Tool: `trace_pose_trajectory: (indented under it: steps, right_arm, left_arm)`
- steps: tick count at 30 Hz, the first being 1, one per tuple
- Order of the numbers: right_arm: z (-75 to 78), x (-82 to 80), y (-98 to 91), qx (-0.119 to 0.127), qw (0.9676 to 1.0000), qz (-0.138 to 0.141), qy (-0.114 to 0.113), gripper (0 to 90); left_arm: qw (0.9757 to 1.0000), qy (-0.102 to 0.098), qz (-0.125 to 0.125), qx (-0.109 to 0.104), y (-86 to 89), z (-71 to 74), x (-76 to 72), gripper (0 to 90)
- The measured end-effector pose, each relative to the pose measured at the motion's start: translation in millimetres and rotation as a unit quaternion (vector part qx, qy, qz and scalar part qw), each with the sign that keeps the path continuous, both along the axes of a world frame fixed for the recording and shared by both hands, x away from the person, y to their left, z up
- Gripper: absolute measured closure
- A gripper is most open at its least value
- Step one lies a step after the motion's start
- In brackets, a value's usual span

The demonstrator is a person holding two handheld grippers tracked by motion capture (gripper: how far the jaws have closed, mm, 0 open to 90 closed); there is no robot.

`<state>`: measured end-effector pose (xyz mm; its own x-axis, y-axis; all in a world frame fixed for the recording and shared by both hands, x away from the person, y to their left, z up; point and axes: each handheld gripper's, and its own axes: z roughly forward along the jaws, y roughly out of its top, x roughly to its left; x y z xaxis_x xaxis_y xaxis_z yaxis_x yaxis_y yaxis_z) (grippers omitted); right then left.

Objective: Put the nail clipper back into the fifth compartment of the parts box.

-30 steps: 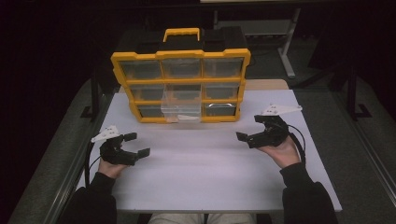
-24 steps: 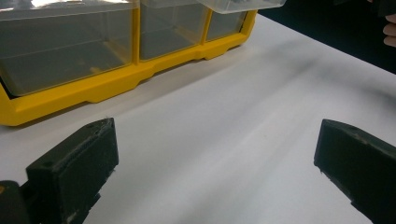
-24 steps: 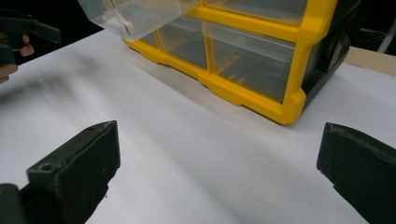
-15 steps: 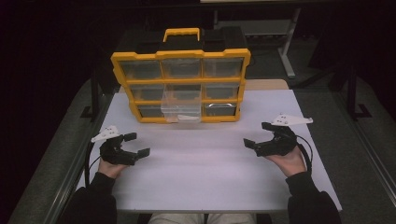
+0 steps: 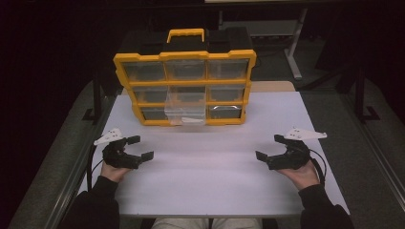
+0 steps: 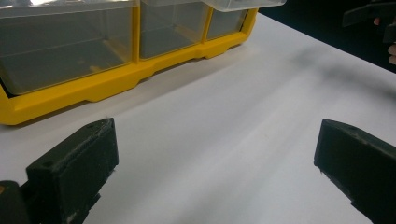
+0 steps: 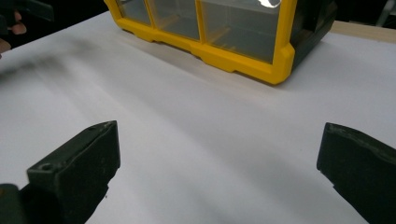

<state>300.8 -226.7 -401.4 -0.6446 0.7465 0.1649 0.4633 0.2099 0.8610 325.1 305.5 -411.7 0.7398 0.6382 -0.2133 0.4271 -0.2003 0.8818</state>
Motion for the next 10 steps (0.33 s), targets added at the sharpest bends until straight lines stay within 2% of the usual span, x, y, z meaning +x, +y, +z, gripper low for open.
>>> trace_pose_trajectory:
  steps: [10]
  right_arm:
    - [-11.1, -8.1, -3.4, -0.008, 0.9999, -0.005, 0.004, 0.0]
  left_arm:
    - [1.0, 0.001, -0.001, 0.004, -0.4, -0.3, 0.3, 0.0]
